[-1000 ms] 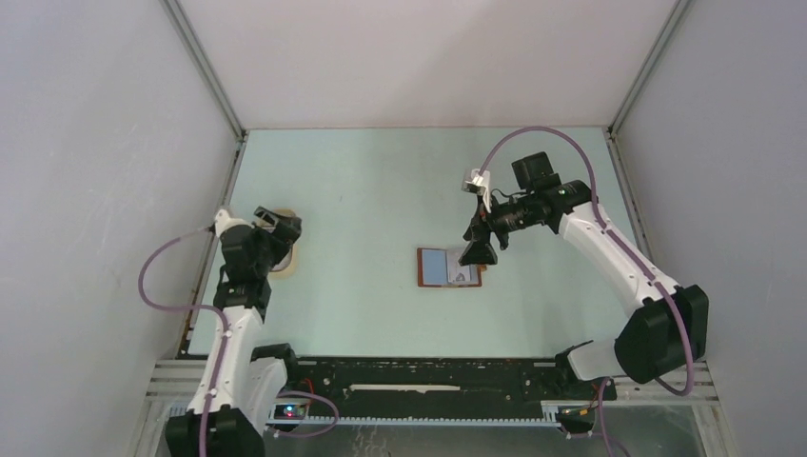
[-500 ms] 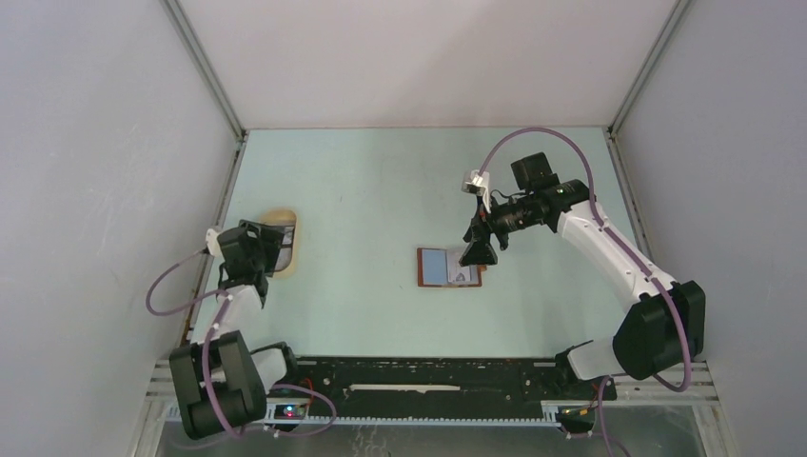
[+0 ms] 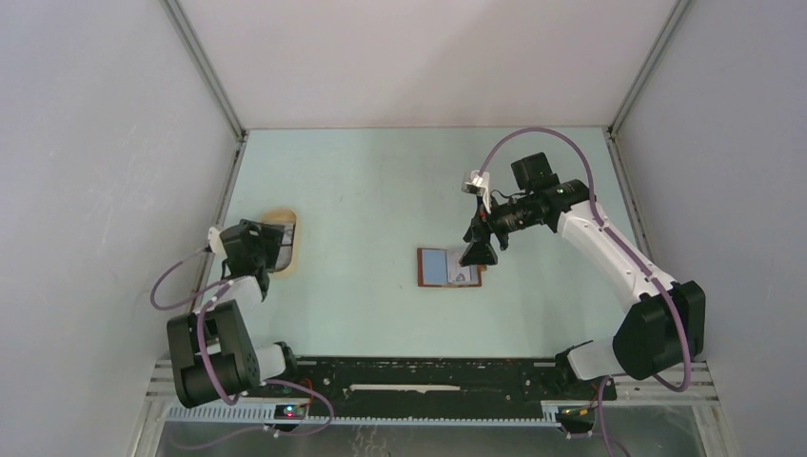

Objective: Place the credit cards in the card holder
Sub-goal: Move the storage box to the center of the board.

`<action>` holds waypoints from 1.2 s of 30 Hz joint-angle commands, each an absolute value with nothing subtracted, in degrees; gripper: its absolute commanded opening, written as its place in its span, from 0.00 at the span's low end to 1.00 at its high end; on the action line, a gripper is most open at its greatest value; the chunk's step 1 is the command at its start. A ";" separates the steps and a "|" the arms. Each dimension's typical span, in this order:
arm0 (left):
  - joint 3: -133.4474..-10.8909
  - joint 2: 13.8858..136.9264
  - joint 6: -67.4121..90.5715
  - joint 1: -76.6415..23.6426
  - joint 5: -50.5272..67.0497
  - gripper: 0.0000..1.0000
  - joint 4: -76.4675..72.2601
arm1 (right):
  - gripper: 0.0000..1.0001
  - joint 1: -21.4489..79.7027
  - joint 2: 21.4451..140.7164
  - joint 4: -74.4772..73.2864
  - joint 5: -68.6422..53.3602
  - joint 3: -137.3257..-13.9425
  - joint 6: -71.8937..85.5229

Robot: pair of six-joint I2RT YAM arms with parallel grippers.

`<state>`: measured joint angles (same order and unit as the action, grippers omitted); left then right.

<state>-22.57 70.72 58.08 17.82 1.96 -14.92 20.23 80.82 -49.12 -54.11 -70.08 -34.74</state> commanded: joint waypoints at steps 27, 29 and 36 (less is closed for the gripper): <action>-27.07 73.53 52.96 21.77 11.31 0.63 -20.99 | 0.84 19.89 81.91 -50.63 -54.49 -70.40 -36.82; -27.91 71.54 51.07 21.63 10.37 0.63 -17.95 | 0.84 19.86 81.91 -50.62 -54.45 -70.40 -36.83; -35.80 68.72 40.67 16.92 3.63 0.61 -1.94 | 0.84 19.95 82.09 -50.65 -54.58 -70.40 -36.83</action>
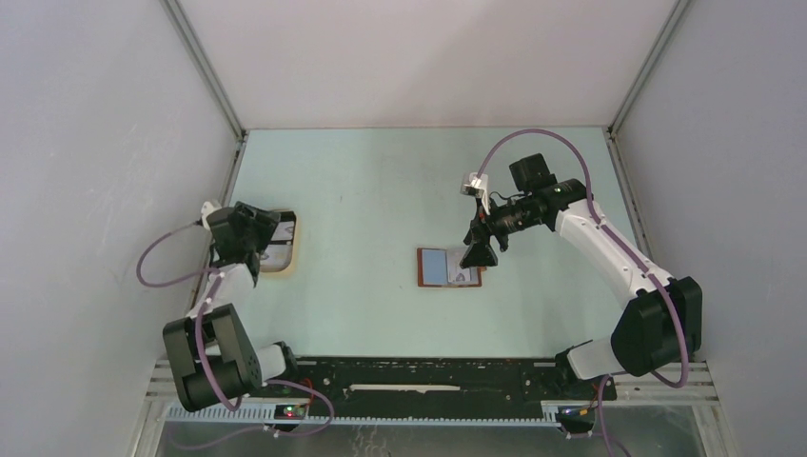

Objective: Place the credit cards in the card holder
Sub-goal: Move the storage box to the center of the board.

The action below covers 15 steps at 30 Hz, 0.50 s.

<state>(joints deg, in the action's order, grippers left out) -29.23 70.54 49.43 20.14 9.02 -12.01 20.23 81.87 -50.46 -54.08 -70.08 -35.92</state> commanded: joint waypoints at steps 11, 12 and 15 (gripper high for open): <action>-45.06 78.46 26.75 8.23 -6.95 0.46 14.31 | 0.84 19.87 81.65 -50.95 -54.97 -70.42 -37.05; -45.69 79.42 26.14 7.80 -7.06 0.44 14.99 | 0.84 19.86 81.65 -50.97 -55.06 -70.40 -37.15; -47.16 81.19 25.05 6.67 -7.45 0.41 16.48 | 0.84 19.86 81.65 -51.15 -55.17 -70.44 -37.31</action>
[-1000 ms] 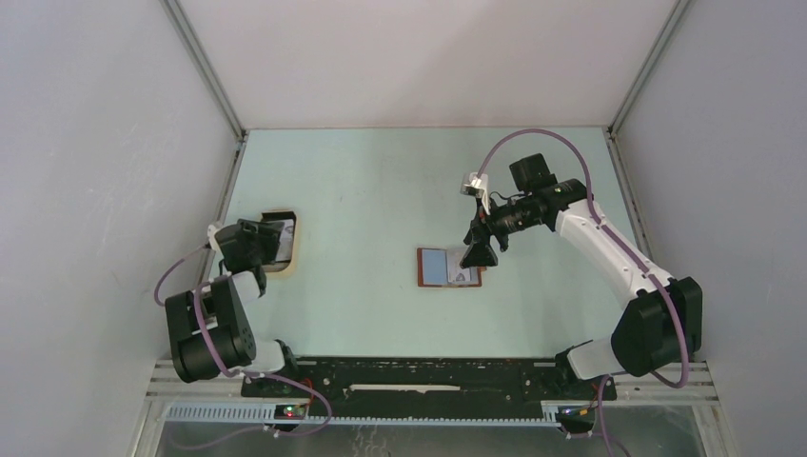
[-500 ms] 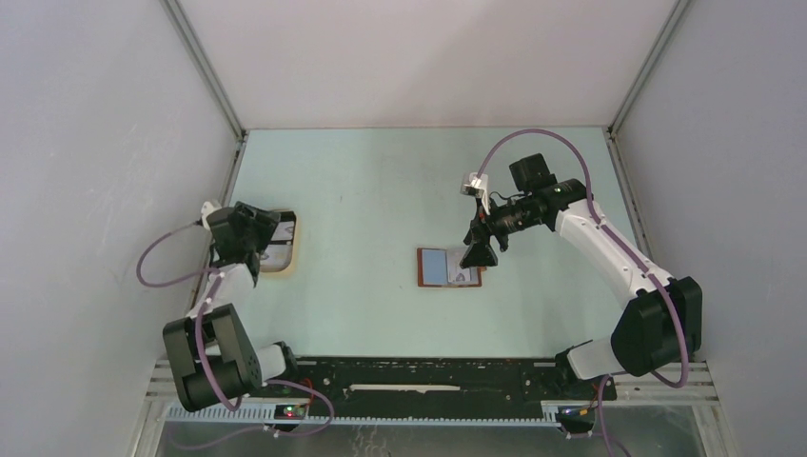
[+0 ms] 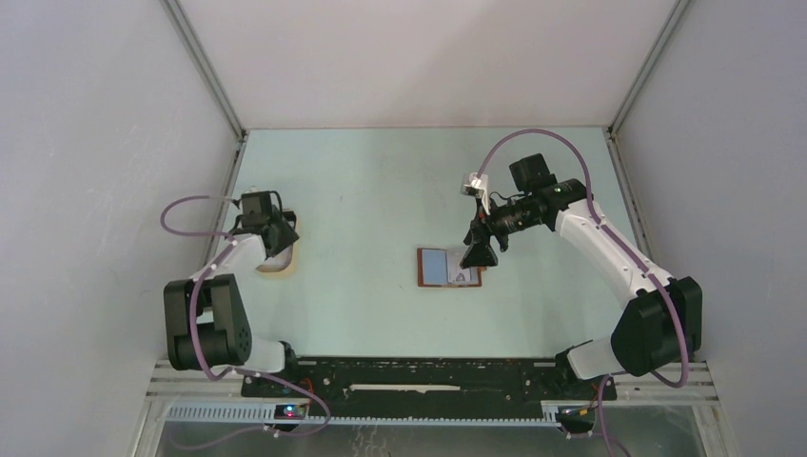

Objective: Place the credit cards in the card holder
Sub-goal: Move the storage box to the center of the board.

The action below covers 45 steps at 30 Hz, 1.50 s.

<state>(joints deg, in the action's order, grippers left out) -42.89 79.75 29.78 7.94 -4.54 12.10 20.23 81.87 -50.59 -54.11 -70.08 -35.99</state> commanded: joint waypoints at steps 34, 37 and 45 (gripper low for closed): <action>-51.33 86.92 8.32 -10.32 6.89 0.00 14.21 | 0.84 18.87 81.83 -51.99 -55.22 -70.42 -38.32; -52.47 87.94 4.65 -14.01 8.76 0.00 14.20 | 0.84 18.57 81.83 -52.03 -55.24 -70.40 -38.41; -57.56 92.01 -4.39 -24.15 9.86 0.01 19.48 | 0.84 17.72 81.99 -52.14 -55.54 -70.40 -38.49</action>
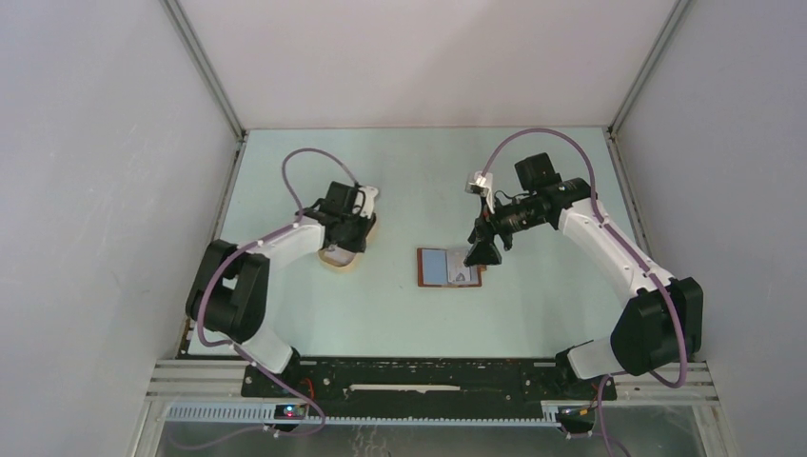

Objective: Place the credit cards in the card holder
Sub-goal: Move the storage box to the center of the board.

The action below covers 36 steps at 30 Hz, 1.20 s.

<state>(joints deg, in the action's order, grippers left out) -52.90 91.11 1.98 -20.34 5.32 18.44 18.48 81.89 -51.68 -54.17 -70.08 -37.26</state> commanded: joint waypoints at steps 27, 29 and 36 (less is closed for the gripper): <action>-42.72 64.82 10.72 -29.22 6.23 0.41 6.44 | 0.84 19.40 82.84 -45.57 -51.23 -70.51 -34.79; -38.42 58.92 14.38 -28.61 6.40 0.42 1.26 | 0.85 22.67 84.06 -44.48 -47.53 -72.99 -34.53; -24.53 45.93 29.01 -24.79 8.67 0.75 -15.80 | 0.82 32.26 103.29 -55.42 -39.24 -102.59 -32.01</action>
<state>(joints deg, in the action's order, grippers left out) -28.69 49.15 18.33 -27.18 7.09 -4.54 28.25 94.80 -51.72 -45.80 -87.61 -34.46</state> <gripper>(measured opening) 0.717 0.832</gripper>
